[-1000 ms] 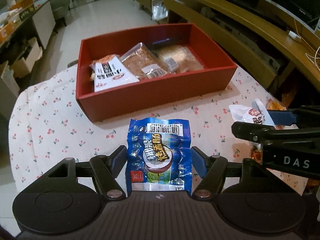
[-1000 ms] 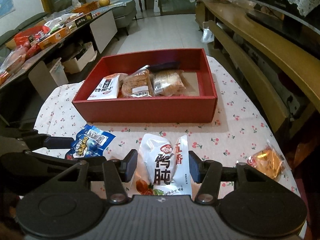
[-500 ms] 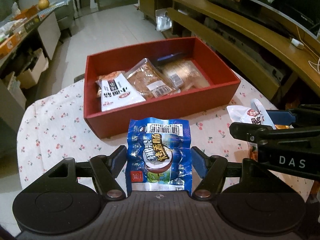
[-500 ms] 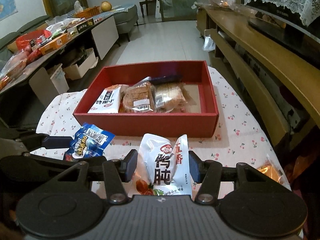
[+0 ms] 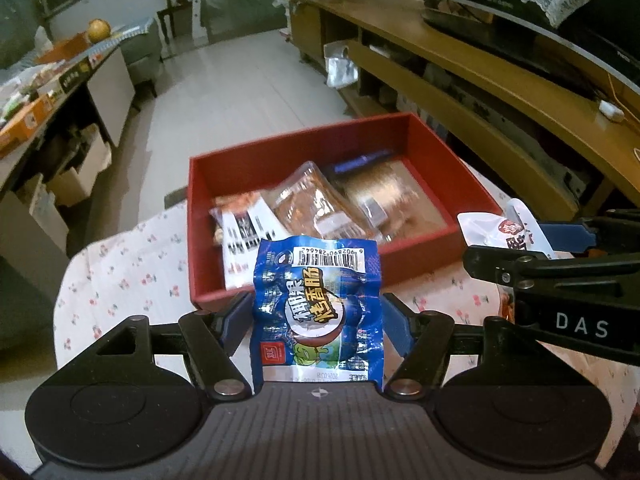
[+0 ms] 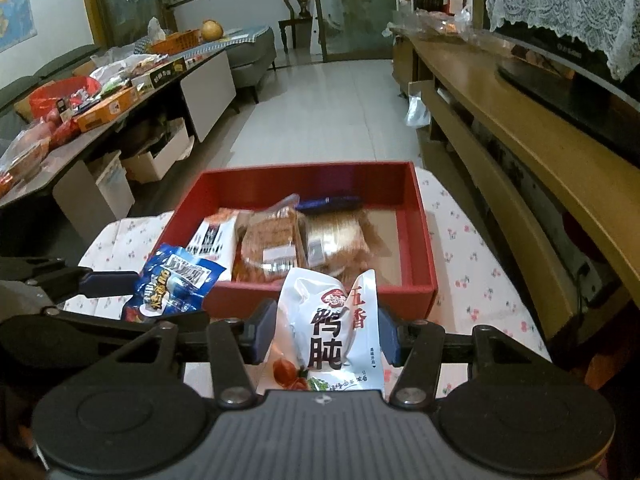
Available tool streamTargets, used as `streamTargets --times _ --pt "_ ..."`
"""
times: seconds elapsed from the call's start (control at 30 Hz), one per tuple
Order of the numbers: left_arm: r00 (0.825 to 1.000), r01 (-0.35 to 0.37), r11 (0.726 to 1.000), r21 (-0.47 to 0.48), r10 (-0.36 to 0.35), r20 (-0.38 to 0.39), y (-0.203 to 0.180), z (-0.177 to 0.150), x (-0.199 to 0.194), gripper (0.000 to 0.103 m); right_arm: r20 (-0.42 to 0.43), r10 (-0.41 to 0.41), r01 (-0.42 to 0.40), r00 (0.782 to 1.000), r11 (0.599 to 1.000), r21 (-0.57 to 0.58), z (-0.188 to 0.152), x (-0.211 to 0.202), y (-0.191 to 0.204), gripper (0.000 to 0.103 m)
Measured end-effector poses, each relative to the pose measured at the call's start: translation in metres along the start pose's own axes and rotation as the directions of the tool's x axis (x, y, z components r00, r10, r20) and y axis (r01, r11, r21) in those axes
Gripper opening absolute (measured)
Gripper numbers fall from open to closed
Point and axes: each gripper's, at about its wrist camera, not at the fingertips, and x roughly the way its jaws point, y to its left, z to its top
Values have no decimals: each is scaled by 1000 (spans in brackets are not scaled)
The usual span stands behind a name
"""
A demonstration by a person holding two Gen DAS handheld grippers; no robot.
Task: Organize snacks
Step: 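Carry both held packets up and over the red box, then lower both packets into the red box and open both grippers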
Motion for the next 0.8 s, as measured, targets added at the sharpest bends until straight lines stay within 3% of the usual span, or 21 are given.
streamTargets --times 0.8 --pt "997 -68 996 -64 70 31 20 47 26 74 54 -15 17 998 999 -28 54 39 -2 66"
